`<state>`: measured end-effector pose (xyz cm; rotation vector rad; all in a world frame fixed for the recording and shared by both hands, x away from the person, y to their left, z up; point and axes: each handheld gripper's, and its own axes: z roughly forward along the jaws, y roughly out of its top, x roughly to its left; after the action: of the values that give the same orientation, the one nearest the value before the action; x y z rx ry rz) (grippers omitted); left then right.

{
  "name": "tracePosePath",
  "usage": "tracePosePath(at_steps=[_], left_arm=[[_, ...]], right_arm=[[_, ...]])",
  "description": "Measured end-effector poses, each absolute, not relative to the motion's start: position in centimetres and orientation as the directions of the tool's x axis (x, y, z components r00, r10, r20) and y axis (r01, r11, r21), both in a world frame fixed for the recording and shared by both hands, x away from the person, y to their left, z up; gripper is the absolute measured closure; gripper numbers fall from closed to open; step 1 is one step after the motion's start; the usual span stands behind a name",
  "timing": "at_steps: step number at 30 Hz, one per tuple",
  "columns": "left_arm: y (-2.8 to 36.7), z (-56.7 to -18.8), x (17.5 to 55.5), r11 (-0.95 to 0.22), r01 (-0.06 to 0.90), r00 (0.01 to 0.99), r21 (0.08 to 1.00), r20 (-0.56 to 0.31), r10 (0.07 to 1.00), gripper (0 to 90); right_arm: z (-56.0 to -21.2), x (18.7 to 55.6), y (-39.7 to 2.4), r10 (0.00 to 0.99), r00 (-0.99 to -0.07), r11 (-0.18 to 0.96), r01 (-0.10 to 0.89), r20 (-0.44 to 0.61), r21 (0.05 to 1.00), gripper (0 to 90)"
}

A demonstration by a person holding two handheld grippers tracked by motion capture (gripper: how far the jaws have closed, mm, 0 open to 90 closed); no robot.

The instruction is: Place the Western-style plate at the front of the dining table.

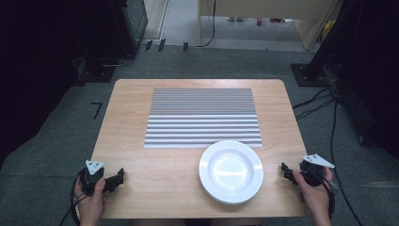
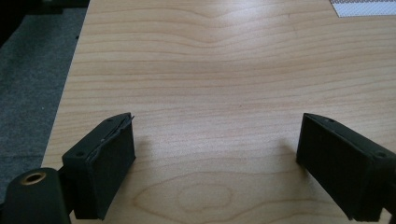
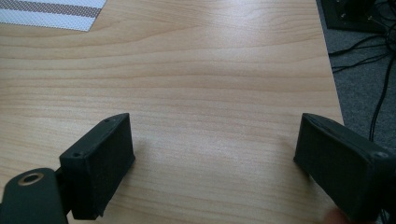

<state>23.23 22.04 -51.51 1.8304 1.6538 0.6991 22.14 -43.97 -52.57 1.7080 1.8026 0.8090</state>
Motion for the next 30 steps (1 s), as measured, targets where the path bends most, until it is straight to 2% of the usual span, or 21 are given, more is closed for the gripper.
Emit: tracePosePath(at_steps=[10,26,30], left_arm=[[20.6,-51.0,23.2,-0.063,0.675,0.113,0.736,-0.019,0.993,11.6],[16.2,-50.2,22.9,-0.1,0.65,0.218,0.753,-0.058,0.974,11.6],[15.4,-50.0,23.0,-0.074,0.648,0.226,0.758,-0.098,0.969,11.6]], right_arm=[[-52.0,22.1,-44.0,0.997,-0.05,-0.006,0.658,0.051,0.753,13.5],[-50.1,21.2,-42.0,0.994,-0.081,-0.006,0.597,0.068,0.802,13.5],[-49.8,21.2,-41.6,0.993,-0.089,-0.014,0.586,0.081,0.81,13.5]])
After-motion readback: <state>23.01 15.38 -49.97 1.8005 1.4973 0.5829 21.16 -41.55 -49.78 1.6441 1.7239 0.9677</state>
